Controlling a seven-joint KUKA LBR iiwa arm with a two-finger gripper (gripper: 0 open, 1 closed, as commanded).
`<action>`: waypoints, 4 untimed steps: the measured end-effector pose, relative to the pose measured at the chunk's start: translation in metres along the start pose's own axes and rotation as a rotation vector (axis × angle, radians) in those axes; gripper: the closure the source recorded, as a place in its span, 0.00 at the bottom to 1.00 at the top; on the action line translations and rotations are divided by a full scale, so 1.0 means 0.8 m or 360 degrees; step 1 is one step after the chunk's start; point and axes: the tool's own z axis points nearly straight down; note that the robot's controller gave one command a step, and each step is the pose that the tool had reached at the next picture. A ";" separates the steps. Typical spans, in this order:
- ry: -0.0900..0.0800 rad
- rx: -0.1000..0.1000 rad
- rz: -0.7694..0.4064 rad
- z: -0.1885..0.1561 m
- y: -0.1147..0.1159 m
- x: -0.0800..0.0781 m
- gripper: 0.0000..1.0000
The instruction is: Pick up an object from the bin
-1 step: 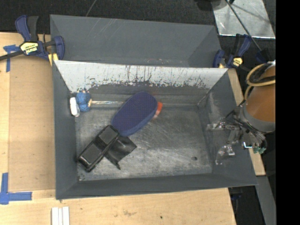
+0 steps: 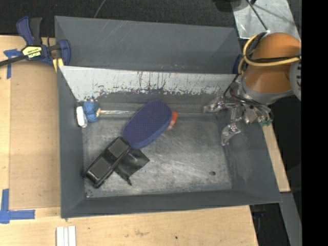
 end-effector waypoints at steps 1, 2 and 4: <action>-0.0005 -0.0006 -0.0024 -0.063 0.119 -0.041 0.00; 0.0005 -0.0008 -0.0378 -0.024 0.197 -0.076 0.00; -0.0019 -0.0009 -0.0611 0.051 0.254 -0.069 0.00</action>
Offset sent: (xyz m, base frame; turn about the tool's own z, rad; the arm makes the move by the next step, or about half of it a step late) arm 0.0017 0.0943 0.0465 -0.0074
